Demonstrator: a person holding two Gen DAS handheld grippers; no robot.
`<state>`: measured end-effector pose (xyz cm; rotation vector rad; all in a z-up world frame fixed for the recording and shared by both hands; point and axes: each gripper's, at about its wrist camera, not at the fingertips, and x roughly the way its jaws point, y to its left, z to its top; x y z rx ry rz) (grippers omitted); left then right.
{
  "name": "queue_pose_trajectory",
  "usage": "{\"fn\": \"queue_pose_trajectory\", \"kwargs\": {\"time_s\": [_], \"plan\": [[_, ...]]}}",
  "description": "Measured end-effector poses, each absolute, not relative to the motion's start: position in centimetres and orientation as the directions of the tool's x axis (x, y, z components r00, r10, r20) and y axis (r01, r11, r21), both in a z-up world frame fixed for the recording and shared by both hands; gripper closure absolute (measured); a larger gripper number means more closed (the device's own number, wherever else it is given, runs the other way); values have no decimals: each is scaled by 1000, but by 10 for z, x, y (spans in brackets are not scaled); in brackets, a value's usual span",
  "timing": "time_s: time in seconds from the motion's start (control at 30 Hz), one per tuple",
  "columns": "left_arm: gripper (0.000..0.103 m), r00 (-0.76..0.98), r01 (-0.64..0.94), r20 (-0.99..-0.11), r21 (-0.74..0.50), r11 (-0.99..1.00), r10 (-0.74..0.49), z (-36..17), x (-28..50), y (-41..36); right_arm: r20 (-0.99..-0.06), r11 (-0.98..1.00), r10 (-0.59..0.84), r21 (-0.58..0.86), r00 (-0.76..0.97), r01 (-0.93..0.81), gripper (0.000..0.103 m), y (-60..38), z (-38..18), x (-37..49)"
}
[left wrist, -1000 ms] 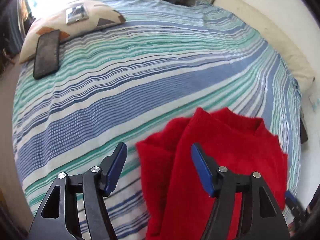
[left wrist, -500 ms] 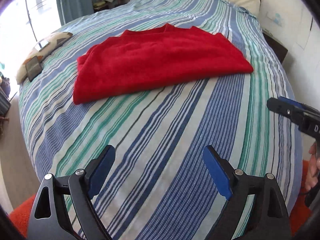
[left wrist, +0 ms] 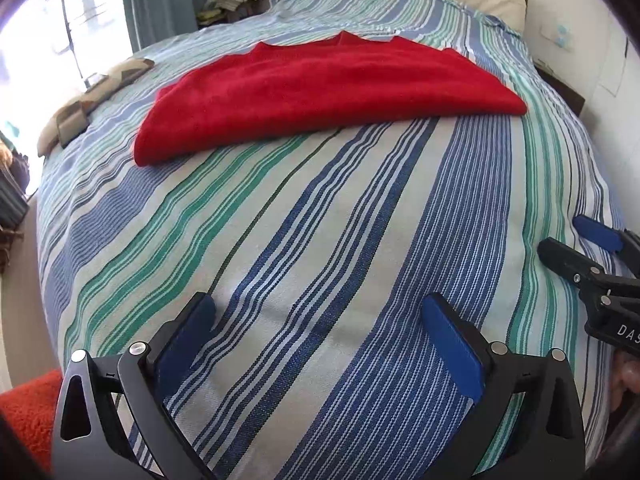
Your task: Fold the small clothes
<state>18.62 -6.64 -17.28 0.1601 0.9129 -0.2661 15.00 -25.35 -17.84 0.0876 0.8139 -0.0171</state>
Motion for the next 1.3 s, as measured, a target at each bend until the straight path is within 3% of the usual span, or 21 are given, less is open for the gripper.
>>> {"fn": "queue_pose_trajectory", "kwargs": {"time_s": [1.3], "plan": [[1, 589, 294, -793, 29, 955, -157, -178, 184, -66, -767, 998, -66, -40, 638, 55, 16, -239, -184, 159]]}}
